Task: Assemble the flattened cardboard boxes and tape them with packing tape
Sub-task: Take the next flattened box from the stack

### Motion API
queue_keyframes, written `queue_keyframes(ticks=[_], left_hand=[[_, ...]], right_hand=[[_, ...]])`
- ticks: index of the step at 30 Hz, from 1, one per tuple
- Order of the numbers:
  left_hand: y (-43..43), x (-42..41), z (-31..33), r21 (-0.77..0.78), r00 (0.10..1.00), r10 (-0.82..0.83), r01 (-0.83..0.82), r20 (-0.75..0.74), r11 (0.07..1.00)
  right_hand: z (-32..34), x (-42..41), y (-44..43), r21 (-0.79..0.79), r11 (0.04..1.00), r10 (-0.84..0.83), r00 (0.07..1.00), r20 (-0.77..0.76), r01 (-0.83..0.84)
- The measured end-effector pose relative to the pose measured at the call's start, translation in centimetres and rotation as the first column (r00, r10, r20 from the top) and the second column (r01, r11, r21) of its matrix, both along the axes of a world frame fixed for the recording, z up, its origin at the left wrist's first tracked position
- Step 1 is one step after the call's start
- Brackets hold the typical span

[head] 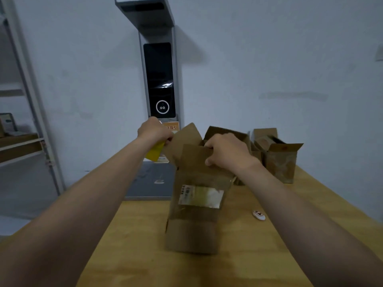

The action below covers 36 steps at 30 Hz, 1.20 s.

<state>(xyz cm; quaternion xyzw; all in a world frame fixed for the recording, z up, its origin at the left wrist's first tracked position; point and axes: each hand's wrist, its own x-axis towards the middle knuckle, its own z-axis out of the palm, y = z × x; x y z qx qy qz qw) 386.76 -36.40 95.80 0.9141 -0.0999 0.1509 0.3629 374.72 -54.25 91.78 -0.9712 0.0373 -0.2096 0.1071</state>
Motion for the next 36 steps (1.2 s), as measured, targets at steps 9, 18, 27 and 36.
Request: queue_keyframes(ticks=[9,18,27,36], left_hand=[[0.9,-0.4,0.1,0.179,0.945,-0.115,0.176,-0.307,0.968],[-0.8,2.1,-5.4,0.093,0.963,-0.138,0.163,-0.231,0.982],[-2.9,1.7,-8.4,-0.151,0.93,-0.286,0.256,-0.231,0.955],[2.6,2.2,-10.0,-0.58,0.989,-0.108,0.027,-0.105,0.814]], right_hand=[[1.7,-1.2,-4.1,-0.012,0.994,0.104,0.987,-0.122,-0.106],[-1.1,-2.6,-5.5,-0.03,0.996,0.066,0.947,-0.313,-0.079],[-3.8,-2.8,0.3,-0.146,0.989,-0.018,0.983,-0.184,-0.009],[-5.3,-3.8,-1.9,0.08,0.993,0.092,0.996,-0.006,-0.091]])
